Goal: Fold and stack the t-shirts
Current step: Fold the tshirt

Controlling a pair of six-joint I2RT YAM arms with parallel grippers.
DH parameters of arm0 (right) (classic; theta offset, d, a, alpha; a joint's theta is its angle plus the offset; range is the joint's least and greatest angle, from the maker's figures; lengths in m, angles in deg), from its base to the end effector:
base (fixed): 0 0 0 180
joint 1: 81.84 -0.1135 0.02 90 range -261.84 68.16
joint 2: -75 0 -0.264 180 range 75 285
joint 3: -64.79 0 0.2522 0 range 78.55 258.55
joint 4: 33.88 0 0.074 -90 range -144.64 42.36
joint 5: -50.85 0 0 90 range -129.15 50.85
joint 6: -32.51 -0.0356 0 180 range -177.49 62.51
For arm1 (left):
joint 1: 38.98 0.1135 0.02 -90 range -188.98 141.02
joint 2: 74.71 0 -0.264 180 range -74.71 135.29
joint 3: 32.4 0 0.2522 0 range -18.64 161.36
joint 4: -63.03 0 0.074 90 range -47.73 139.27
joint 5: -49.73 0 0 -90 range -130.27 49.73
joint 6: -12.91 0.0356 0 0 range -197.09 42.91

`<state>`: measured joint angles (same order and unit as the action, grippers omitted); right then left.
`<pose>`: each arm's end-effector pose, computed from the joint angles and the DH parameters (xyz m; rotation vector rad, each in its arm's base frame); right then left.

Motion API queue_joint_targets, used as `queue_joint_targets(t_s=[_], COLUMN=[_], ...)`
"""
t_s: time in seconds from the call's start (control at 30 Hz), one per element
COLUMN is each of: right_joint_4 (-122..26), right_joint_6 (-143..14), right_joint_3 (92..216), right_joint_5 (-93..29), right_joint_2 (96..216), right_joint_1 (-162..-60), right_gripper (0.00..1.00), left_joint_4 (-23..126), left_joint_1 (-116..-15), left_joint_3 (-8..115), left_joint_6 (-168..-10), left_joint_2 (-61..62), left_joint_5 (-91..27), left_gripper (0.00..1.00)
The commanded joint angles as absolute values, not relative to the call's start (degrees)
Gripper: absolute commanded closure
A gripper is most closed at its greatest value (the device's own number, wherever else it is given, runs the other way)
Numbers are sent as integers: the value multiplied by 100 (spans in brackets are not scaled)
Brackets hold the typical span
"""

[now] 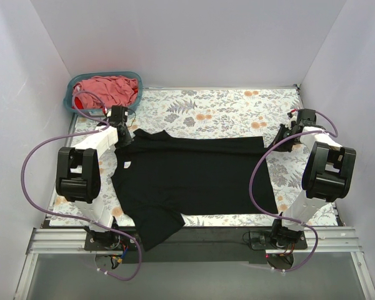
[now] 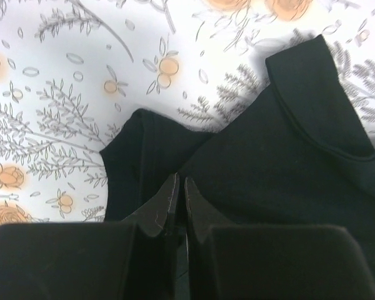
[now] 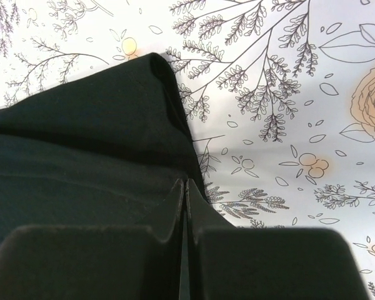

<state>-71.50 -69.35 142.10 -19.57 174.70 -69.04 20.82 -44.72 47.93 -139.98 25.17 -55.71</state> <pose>0.3453 -0.0662 0.1845 0.4350 2.5492 0.4401 0.3534 -0.0260 0.1938 -1.3142 2.2286 -0.0772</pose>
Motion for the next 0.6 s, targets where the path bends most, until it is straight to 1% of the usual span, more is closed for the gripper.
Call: queue_joint_targets(t_s=[0.0, 0.23, 0.43, 0.47, 0.5, 0.57], right_joint_4=[-7076, -6909, -6874, -6882, -6874, -6891], right_joint_6=[-6892, -6927, -6936, -6927, -6918, -6901], right_joint_3=[14280, 14060, 13902, 13876, 13867, 13867], right_joint_5=[-2112, -2139, -2087, -2043, -1956, -1902], right_joint_2=[17334, 17475, 17484, 17467, 17414, 17335], right_joint_1=[-6857, -6857, -6857, -6857, -6866, -6918], right_gripper=[99, 99, 98, 94, 83, 72], left_joint_4=[2079, 2150, 2194, 2185, 2185, 2167], left_joint_1=[-4434, -4434, -4434, -4434, -4434, -4434], left_joint_3=[4596, 4376, 4244, 4253, 4262, 4332], left_joint_6=[-14089, -14186, -14283, -14326, -14353, -14371], left_joint_2=[2127, 1995, 2197, 2223, 2224, 2180], left_joint_5=[-5661, -5442, -5565, -5556, -5547, -5451], left_gripper=[100, 100, 99, 98, 92, 83])
